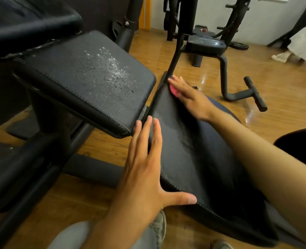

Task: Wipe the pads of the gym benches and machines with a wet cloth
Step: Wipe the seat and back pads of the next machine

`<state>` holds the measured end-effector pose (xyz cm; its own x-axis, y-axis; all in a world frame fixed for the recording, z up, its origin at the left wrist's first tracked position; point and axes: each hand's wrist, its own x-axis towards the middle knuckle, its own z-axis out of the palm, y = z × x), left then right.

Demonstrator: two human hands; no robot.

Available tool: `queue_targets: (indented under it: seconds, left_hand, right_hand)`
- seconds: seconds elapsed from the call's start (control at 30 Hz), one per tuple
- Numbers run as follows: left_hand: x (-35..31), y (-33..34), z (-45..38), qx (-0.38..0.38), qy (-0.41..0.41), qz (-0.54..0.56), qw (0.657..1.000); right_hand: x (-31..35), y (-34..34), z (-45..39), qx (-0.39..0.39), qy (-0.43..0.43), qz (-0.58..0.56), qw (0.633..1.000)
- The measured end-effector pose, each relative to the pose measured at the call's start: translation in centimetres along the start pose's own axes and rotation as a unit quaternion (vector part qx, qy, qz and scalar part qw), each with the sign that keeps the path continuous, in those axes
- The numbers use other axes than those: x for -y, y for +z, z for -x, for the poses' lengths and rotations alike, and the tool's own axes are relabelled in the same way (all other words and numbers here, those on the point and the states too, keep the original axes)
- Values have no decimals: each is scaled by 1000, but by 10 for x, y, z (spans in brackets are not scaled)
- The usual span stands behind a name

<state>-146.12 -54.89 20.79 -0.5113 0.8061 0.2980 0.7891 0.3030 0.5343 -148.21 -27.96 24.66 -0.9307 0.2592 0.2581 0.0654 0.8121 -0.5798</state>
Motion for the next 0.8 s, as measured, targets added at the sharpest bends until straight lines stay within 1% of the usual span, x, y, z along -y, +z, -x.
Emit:
queue_targets:
  seconds: [0.03, 0.07, 0.1, 0.17, 0.23, 0.3, 0.33, 0.37, 0.47, 0.5, 0.53, 0.57, 0.6, 0.67, 0.7, 0.8]
  left_hand:
    - [-2, -1, 0, 5, -1, -1, 1000]
    - [-3, -2, 0, 5, -2, 1, 1000]
    - [-3, -2, 0, 3, -2, 3, 1000]
    - [-1, 0, 0, -2, -3, 12, 1000]
    - [1, 3, -1, -11, -5, 17, 1000]
    - [1, 4, -1, -16, -8, 22, 1000]
    - [1, 5, -1, -18, -7, 22, 1000]
    - [0, 4, -1, -18, -5, 20, 1000]
    - [0, 2, 0, -11, -6, 11, 1000]
    - [-1, 0, 0, -8, -8, 12, 1000]
    - [-1, -1, 0, -5, -10, 13, 1000]
    - [-2, -1, 0, 0, -10, 12, 1000]
    - [-2, -1, 0, 2, -10, 11, 1000]
    - [0, -1, 0, -1, -9, 13, 1000]
    - [0, -1, 0, -1, -6, 13, 1000]
    - [-1, -3, 2, 6, 0, 13, 1000]
  right_hand:
    - [-3, -1, -11, -12, 27, 8, 1000]
    - [-2, 2, -15, -19, 35, 18, 999]
    - [4, 7, -12, -16, 25, 22, 999]
    - [25, 21, 19, -1, -52, 19, 998]
    - [41, 36, 62, 31, -130, 6, 991]
    - [39, 39, 82, 55, -162, -9, 985]
    - [32, 34, 78, 56, -155, -6, 986]
    - [24, 30, 67, 45, -131, 1, 990]
    - [-4, 15, 19, -39, 6, -12, 999]
    - [-10, 12, 10, -56, 49, -8, 997]
    - [-10, 12, 8, -61, 71, 1, 996]
    - [-5, 14, 14, -53, 69, 0, 996]
    - [4, 17, 29, -38, 50, -4, 998]
    - [32, 25, 76, -6, -13, -9, 1000]
    - [47, 28, 108, 13, -30, -14, 999]
    - [76, 30, 202, 44, -29, -43, 998]
